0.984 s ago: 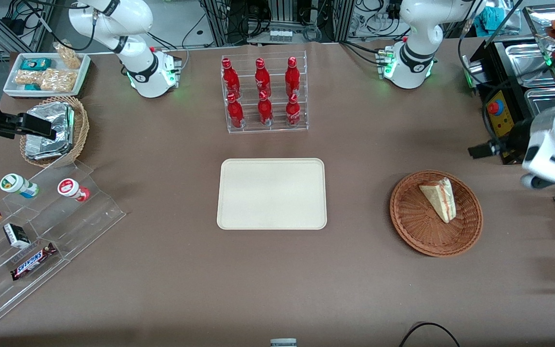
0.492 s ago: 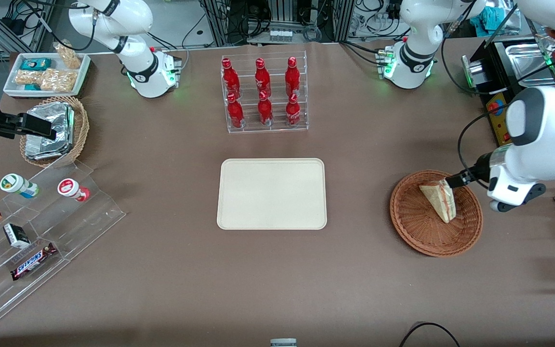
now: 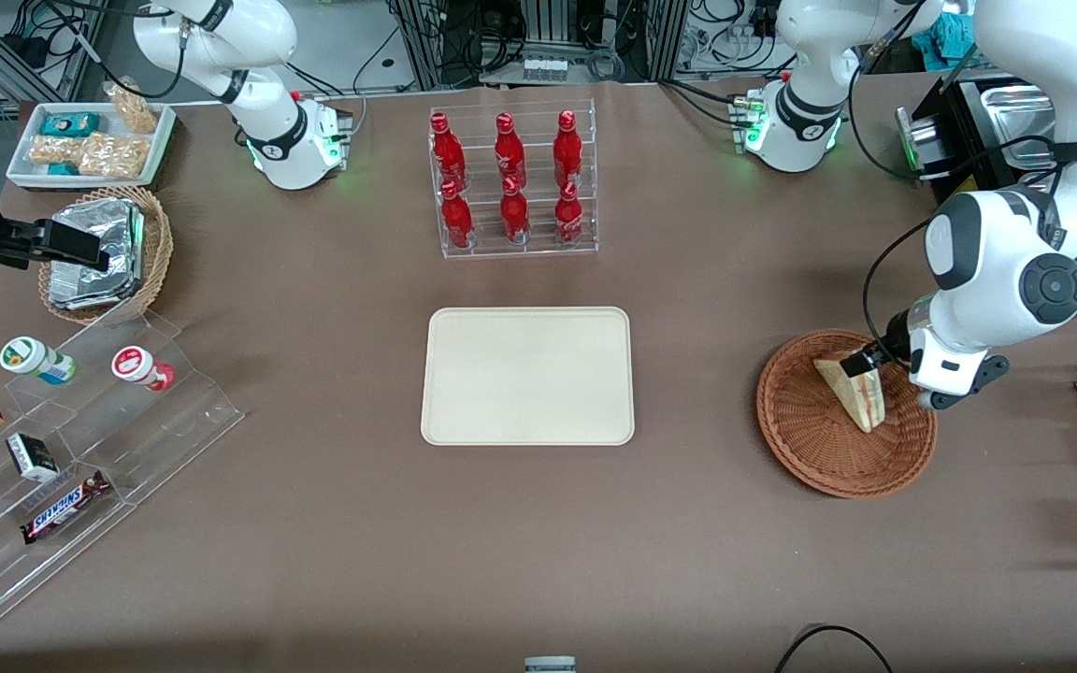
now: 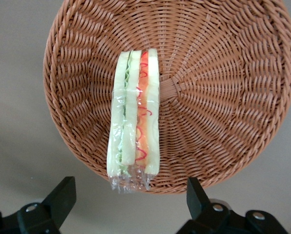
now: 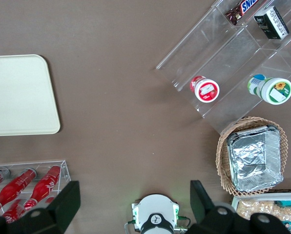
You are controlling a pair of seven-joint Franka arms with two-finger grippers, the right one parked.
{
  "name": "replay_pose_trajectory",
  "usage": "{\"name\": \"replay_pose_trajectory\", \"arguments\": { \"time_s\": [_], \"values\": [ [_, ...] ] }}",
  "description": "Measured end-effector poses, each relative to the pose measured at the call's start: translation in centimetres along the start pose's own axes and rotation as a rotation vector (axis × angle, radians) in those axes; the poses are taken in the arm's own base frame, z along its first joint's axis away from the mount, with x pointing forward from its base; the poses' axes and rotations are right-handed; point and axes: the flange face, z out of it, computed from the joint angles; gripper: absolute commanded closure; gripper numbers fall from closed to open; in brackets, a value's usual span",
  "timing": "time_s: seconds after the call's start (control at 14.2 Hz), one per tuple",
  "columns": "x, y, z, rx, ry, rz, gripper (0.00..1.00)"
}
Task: Place sandwich from basket to tray
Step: 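Lower the left gripper around the sandwich and close on it, then lift the sandwich and carry it with the left gripper over the tray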
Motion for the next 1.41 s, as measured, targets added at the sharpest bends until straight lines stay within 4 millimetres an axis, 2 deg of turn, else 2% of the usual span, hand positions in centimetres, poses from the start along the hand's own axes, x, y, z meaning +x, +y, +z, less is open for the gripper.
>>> {"name": "replay_pose_trajectory", "arguments": {
  "time_s": [0.14,0.49,0.77,0.84,0.98,1.12,1.27,1.41],
  "values": [
    [0.2,0.0,0.2,-0.009,0.016,-0.003,0.0],
    [0.2,-0.2,3.1,-0.03,0.049,-0.018,0.0],
    [0.5,-0.1,4.2,-0.033,0.049,-0.024,0.0],
    [0.6,0.0,4.6,-0.034,0.049,-0.029,0.06],
    [0.9,0.1,5.7,-0.037,0.048,-0.042,0.39],
    [1.1,0.2,6.7,-0.043,0.05,-0.073,0.68],
    [1.2,0.2,7.1,-0.042,0.047,-0.087,0.82],
    [1.2,0.2,7.1,-0.043,0.048,-0.092,0.88]
  ]
}}
